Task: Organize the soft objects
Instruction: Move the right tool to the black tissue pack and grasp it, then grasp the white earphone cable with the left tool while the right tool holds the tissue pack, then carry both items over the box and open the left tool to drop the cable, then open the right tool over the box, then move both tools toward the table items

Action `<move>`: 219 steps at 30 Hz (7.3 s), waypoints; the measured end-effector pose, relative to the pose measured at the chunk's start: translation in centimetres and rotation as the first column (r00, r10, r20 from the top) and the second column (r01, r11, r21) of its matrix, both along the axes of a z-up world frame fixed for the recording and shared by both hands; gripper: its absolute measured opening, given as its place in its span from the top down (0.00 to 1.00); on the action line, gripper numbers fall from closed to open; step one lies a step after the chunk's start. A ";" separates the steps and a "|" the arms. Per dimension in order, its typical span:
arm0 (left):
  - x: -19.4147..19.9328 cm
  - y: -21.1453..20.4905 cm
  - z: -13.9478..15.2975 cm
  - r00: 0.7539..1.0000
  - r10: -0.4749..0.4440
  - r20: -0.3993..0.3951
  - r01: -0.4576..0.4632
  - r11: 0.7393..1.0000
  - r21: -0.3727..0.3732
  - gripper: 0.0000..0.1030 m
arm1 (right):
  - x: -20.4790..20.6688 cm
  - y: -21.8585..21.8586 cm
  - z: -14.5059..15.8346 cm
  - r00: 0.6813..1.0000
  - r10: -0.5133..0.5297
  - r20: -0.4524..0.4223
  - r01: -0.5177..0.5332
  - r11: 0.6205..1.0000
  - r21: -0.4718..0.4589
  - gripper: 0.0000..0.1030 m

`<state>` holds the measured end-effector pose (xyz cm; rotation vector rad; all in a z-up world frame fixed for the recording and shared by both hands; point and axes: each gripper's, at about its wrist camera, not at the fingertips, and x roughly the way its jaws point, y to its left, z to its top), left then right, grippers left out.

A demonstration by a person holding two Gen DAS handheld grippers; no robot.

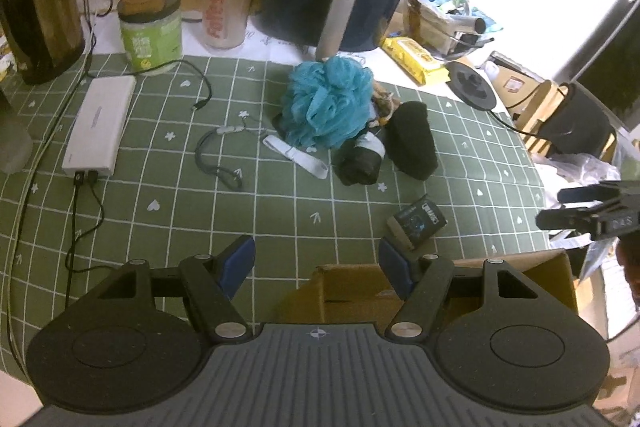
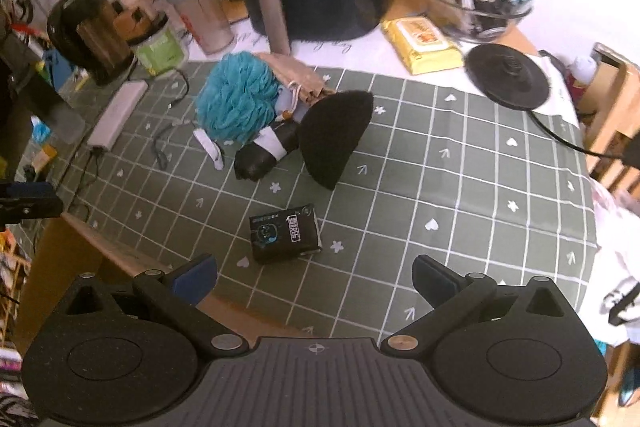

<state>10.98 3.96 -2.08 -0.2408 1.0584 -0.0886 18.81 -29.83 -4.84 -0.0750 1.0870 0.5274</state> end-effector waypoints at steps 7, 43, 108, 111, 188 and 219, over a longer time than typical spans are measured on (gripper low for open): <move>-0.2 2.1 -0.4 0.998 0.055 -0.023 -0.056 0.998 -0.019 0.34 | 3.5 3.1 -2.4 0.991 0.109 -0.072 -0.112 0.993 -0.038 0.00; -1.0 6.2 -1.7 0.974 0.214 -0.079 -0.216 0.976 -0.010 0.34 | 9.4 11.8 -14.5 0.934 0.158 -0.321 -0.262 0.913 -0.312 0.28; 17.8 4.9 -14.1 0.915 -0.392 -0.098 0.403 0.872 0.278 0.91 | -0.3 -3.4 0.1 0.972 -0.228 -0.057 0.233 0.965 0.124 0.30; 17.1 4.9 -14.1 0.921 -0.378 -0.098 0.390 0.879 0.275 0.91 | -0.4 -3.3 0.2 0.974 -0.222 -0.052 0.227 0.966 0.128 0.30; -6.5 -6.7 -0.3 0.963 -0.269 -0.035 0.271 0.957 0.105 0.55 | -12.2 0.4 1.3 0.992 0.129 -0.012 -0.125 0.977 0.173 0.30; -8.3 -6.9 0.9 0.981 -0.186 -0.063 0.195 0.963 0.188 0.52 | -13.5 0.8 1.7 0.986 0.157 0.054 -0.159 0.987 0.033 0.00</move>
